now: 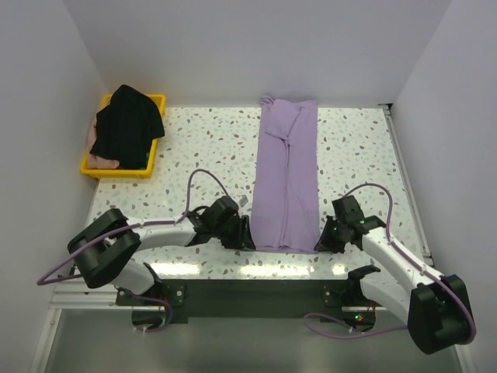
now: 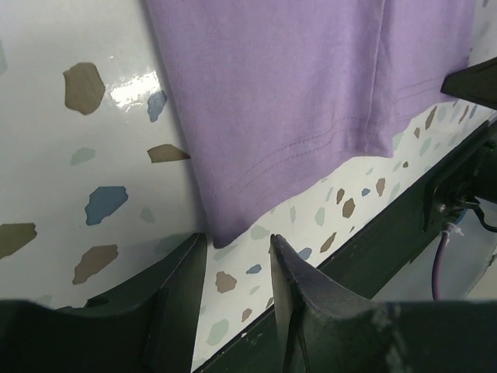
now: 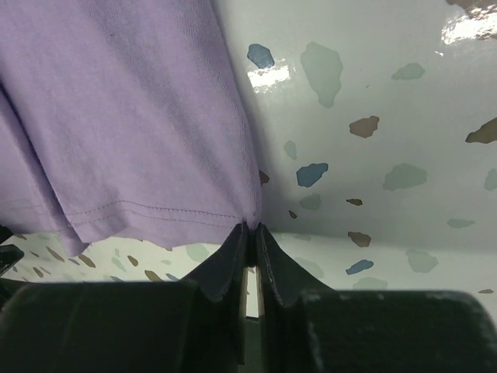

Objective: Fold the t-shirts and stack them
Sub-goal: Fold the tshirt

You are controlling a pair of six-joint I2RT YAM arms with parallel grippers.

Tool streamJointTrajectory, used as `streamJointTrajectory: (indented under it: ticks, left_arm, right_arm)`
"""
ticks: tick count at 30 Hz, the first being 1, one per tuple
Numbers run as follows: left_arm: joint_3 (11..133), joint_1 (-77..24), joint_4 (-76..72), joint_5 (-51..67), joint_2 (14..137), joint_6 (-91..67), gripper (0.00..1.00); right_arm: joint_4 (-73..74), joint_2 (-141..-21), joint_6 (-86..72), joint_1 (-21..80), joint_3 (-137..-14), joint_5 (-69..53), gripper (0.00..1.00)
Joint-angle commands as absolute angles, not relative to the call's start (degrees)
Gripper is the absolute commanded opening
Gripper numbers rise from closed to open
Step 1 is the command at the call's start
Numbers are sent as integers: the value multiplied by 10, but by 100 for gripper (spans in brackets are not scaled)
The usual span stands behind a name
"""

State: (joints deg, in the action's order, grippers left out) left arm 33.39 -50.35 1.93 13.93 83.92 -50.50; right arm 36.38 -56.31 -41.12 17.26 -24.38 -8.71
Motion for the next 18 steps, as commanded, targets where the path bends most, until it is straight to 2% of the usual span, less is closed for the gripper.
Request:
streamJointTrajectory:
  ticks: [1, 11, 14, 15, 18]
  left_arm:
    - [305, -496, -20, 131, 865, -516, 44]
    - [310, -496, -9, 95, 887, -519, 37]
    - [323, -496, 17, 84, 888, -512, 26]
    - [326, -496, 22, 81, 888, -506, 15]
    - [342, -496, 42, 76, 888, -495, 0]
  right_arm:
    - [369, -555, -410, 175, -250, -105, 8]
    - [390, -543, -402, 176, -261, -106, 5]
    - [392, -544, -400, 176, -269, -109, 1]
    - [394, -544, -398, 175, -272, -112, 0]
    - [394, -541, -396, 175, -279, -126, 0]
